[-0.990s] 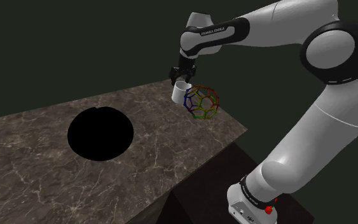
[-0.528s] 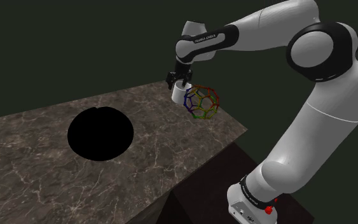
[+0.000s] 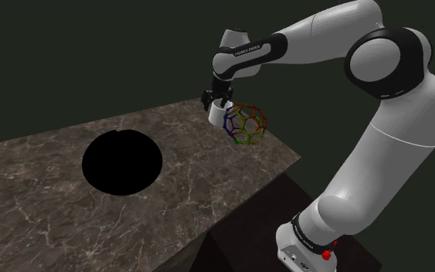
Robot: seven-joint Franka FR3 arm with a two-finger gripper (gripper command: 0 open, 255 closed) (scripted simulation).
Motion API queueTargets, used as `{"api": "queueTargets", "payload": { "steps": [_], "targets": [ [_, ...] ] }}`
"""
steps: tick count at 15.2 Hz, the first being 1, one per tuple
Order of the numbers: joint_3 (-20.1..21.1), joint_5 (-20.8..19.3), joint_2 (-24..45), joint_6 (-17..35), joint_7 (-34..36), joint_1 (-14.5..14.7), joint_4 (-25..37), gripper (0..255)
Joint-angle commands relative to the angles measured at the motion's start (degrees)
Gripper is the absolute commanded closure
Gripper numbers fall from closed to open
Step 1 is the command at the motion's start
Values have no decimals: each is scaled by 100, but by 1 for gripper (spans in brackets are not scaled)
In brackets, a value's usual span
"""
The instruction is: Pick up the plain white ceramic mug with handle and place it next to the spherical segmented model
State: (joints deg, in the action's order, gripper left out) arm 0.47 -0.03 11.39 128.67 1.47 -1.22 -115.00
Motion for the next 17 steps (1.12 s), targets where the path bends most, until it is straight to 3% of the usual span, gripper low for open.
{"api": "queueTargets", "payload": {
  "steps": [1,2,11,17],
  "targets": [
    [0,0,0,0,0,0,0,0],
    [0,0,0,0,0,0,0,255],
    [0,0,0,1,0,0,-1,255],
    [1,2,-210,-418,-1,-1,209,255]
  ]
}}
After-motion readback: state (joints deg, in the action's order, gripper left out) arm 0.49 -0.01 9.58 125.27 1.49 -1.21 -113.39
